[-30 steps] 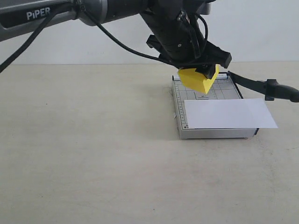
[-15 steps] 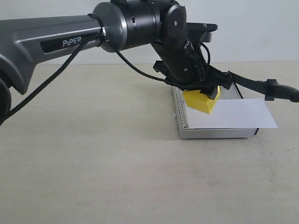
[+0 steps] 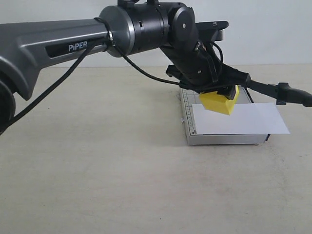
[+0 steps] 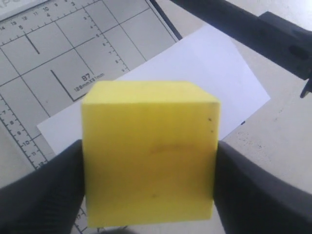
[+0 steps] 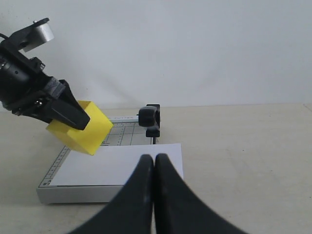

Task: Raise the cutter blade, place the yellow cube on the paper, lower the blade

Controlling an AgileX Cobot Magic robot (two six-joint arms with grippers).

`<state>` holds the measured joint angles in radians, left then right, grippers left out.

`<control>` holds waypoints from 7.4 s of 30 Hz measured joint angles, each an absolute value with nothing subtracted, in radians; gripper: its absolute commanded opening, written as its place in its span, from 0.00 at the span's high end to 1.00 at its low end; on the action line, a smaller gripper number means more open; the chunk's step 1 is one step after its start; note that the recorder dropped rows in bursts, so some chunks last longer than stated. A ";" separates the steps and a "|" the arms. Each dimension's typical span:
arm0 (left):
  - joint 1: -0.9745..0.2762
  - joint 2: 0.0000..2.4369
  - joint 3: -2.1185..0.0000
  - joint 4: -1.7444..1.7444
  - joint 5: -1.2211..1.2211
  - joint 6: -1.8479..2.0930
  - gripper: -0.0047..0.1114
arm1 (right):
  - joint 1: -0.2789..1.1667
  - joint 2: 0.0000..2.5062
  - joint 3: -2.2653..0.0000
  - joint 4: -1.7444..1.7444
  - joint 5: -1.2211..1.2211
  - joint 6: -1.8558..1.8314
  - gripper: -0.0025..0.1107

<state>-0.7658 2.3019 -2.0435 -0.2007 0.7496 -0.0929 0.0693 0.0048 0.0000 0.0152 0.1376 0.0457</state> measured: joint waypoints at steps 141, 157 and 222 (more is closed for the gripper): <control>-0.776 0.003 -0.005 -0.375 0.113 0.386 0.92 | 0.069 0.005 0.000 0.015 0.138 0.046 0.98; -0.633 0.003 -0.004 -0.516 0.131 0.368 0.92 | 0.069 0.005 0.000 0.015 0.138 0.046 0.98; -0.046 0.003 -0.002 -0.201 0.374 0.203 0.92 | 0.069 0.283 -0.294 0.211 0.276 0.218 0.50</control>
